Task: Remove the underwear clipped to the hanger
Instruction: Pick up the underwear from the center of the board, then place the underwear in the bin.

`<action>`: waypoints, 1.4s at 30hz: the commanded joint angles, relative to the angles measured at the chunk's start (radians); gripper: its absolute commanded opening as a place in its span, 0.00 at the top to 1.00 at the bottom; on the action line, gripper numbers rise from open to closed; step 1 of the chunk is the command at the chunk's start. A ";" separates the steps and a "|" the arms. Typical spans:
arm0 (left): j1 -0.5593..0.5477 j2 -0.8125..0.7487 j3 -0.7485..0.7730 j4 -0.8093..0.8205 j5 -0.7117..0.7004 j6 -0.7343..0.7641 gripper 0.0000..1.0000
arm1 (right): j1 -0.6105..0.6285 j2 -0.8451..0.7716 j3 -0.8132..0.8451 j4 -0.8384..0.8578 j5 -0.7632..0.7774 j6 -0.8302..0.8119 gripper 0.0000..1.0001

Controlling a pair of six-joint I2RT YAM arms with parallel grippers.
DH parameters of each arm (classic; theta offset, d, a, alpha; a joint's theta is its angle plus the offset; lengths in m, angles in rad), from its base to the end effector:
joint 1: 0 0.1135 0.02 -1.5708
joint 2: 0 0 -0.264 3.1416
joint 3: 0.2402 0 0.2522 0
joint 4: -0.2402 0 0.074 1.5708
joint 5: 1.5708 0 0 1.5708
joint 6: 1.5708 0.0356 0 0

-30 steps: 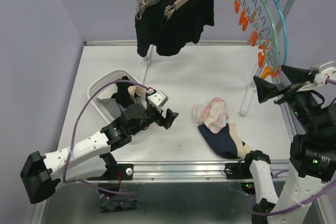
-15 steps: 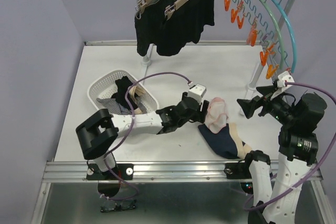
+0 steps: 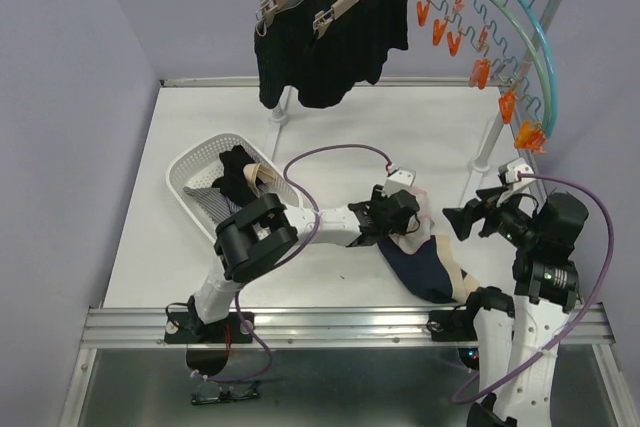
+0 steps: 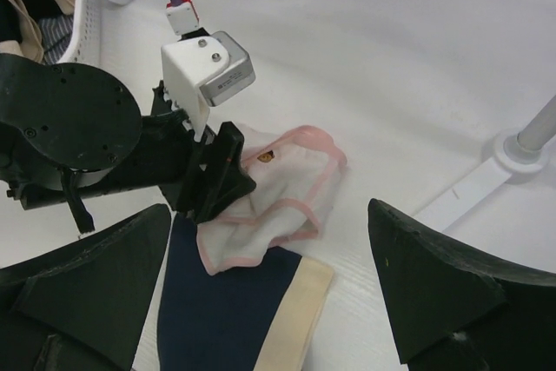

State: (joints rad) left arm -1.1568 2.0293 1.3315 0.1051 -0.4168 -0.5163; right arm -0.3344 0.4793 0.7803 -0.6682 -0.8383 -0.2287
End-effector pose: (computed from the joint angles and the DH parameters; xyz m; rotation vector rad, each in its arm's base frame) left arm 0.1948 -0.4075 0.1793 0.4455 2.1087 -0.5426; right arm 0.0967 -0.0056 0.3301 -0.4430 1.7786 0.4157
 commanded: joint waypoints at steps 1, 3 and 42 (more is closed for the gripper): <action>-0.012 -0.012 0.022 -0.062 -0.138 -0.036 0.60 | -0.006 -0.099 -0.064 0.081 0.034 -0.008 0.00; -0.014 -0.036 -0.003 -0.059 -0.180 -0.039 0.81 | -0.006 -0.120 -0.073 0.085 0.042 -0.004 0.00; 0.607 -1.178 -0.341 -0.197 -0.441 0.374 1.00 | -0.006 -0.100 -0.078 0.117 0.113 0.043 0.00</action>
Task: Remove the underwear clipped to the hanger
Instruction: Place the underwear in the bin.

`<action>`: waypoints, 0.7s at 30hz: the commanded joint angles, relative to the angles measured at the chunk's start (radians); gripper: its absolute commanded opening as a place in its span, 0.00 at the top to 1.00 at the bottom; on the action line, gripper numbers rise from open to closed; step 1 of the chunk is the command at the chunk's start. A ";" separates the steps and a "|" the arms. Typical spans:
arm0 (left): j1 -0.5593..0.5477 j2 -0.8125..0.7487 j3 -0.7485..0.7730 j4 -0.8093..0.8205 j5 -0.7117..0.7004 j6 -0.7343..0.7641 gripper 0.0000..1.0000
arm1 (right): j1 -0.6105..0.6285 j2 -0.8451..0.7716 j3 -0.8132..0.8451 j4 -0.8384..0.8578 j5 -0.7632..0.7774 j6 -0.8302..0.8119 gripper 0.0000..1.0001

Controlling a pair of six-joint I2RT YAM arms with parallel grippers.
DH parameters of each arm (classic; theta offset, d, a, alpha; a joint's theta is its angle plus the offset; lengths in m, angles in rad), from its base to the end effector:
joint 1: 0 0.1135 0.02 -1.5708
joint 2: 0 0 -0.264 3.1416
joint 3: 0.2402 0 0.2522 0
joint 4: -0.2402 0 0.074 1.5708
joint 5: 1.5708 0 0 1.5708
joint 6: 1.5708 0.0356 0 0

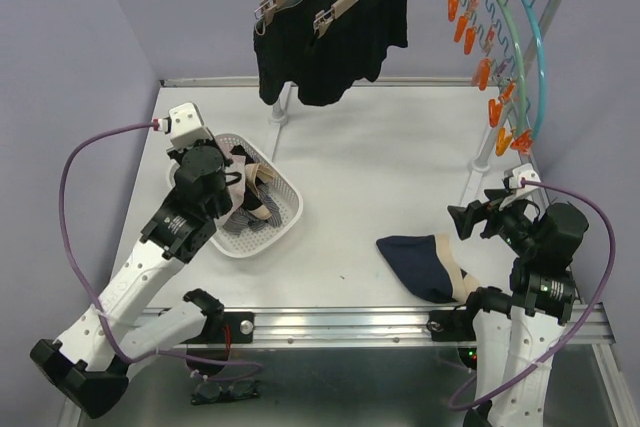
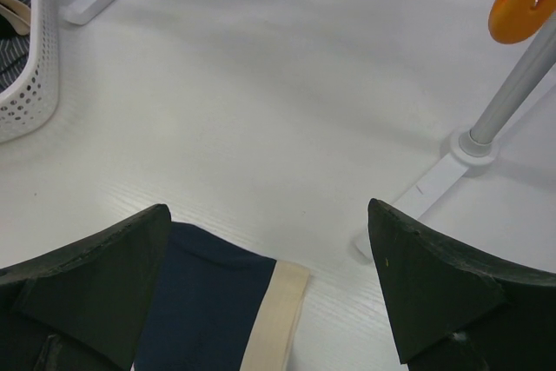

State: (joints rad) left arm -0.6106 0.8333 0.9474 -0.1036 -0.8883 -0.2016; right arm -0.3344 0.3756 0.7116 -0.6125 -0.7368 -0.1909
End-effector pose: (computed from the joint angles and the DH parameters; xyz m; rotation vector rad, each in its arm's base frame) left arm 0.1596 -0.0780 0.3974 -0.3775 1.5182 0.0535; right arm 0.0857 -0.0045 0.3204 -0.3756 1.7443 0.3025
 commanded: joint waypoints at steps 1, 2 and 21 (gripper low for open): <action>0.102 0.039 0.028 0.007 0.096 0.038 1.00 | -0.006 0.003 -0.009 0.062 0.011 0.005 0.00; 0.126 0.052 0.016 0.001 0.132 0.013 1.00 | -0.006 0.003 -0.009 0.062 0.010 0.005 0.00; 0.195 -0.149 -0.239 0.056 0.569 0.183 0.07 | -0.005 0.431 0.204 -0.274 -0.260 -0.411 0.00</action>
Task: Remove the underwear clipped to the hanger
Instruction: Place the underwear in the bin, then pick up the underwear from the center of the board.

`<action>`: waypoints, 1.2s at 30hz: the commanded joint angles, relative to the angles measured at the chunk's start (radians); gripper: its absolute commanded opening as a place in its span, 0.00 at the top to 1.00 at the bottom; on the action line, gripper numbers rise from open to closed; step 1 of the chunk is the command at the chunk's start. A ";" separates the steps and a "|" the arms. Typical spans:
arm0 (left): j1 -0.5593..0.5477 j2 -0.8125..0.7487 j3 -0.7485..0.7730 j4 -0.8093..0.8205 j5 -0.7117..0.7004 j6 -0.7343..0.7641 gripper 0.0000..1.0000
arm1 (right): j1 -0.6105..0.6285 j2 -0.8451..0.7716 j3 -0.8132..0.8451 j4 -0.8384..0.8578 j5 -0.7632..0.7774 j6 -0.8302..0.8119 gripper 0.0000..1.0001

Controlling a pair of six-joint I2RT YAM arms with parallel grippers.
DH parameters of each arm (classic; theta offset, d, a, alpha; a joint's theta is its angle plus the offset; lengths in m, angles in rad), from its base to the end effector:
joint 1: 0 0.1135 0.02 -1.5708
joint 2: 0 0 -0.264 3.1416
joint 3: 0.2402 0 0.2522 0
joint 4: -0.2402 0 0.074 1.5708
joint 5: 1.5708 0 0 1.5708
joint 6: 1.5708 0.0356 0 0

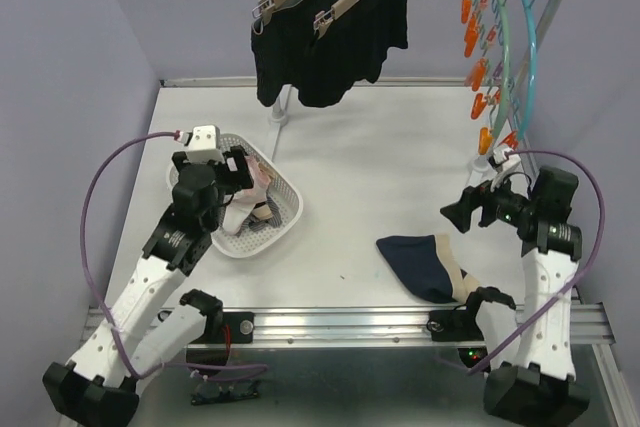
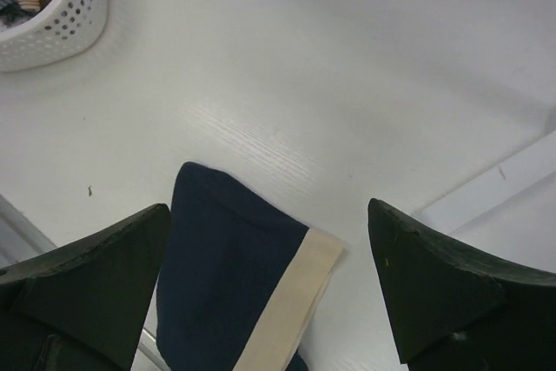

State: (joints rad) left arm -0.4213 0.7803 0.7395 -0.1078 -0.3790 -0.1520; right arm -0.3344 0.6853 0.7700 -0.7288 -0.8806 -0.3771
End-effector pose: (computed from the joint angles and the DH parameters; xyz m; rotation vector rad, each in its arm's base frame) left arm 0.1746 -0.0638 0.3333 -0.0497 1.7091 -0.1005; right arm 0.1336 -0.0174 0.3030 -0.4998 1.9368 0.5211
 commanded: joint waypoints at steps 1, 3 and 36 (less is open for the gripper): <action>0.006 -0.148 -0.061 0.072 0.068 0.147 0.06 | -0.005 0.194 0.170 -0.246 -0.116 -0.321 0.00; 0.006 -0.206 -0.100 0.103 0.066 0.175 0.05 | 0.003 0.258 0.233 -0.319 -0.094 -0.403 0.00; 0.007 -0.380 -0.198 0.192 0.055 0.186 0.01 | 1.091 0.798 0.054 -0.153 0.792 -0.137 0.28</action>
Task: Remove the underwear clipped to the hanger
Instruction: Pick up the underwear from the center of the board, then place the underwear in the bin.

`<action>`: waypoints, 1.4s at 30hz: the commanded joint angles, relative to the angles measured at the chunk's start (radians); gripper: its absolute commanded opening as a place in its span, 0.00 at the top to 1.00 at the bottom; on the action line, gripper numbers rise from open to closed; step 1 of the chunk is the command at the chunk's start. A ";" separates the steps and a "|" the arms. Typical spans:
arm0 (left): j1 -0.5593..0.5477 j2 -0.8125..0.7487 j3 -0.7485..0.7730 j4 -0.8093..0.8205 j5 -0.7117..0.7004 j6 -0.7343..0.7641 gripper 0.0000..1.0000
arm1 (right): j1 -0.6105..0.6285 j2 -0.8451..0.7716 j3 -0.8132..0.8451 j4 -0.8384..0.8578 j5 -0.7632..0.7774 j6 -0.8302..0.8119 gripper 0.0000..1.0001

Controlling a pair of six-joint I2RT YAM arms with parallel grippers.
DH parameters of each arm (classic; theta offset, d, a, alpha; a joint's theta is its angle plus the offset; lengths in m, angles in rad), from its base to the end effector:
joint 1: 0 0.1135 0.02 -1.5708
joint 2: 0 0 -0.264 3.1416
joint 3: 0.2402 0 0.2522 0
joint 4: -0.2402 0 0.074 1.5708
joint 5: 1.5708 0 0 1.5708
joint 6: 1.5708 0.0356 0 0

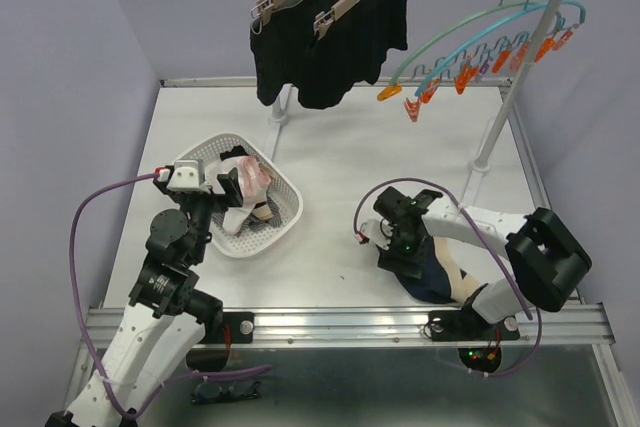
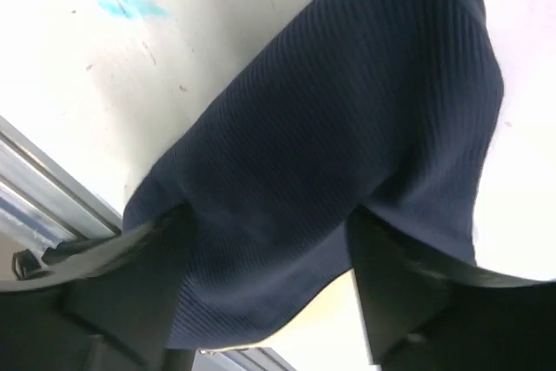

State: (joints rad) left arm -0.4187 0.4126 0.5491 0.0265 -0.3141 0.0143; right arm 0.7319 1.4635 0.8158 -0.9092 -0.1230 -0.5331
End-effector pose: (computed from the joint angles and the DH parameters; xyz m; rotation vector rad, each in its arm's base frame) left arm 0.1133 -0.0384 0.3296 0.0455 1.4161 -0.1134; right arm 0.1643 0.1535 0.1667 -1.8538 2.5269 0.1942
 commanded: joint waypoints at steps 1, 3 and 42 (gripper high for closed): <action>0.004 -0.017 -0.009 0.058 -0.011 0.021 0.01 | 0.029 0.033 0.022 0.026 0.026 0.021 0.45; 0.004 -0.021 -0.008 0.058 -0.019 0.021 0.01 | 0.029 0.037 0.042 0.024 0.026 0.021 0.66; 0.020 -0.207 -0.038 0.099 -0.217 0.019 0.01 | 0.287 0.708 1.666 0.484 -0.086 0.327 1.00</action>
State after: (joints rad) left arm -0.4080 0.2272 0.5293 0.0669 -0.4923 0.0330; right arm 1.0157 2.1704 2.4691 -0.6693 -0.2317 -0.3153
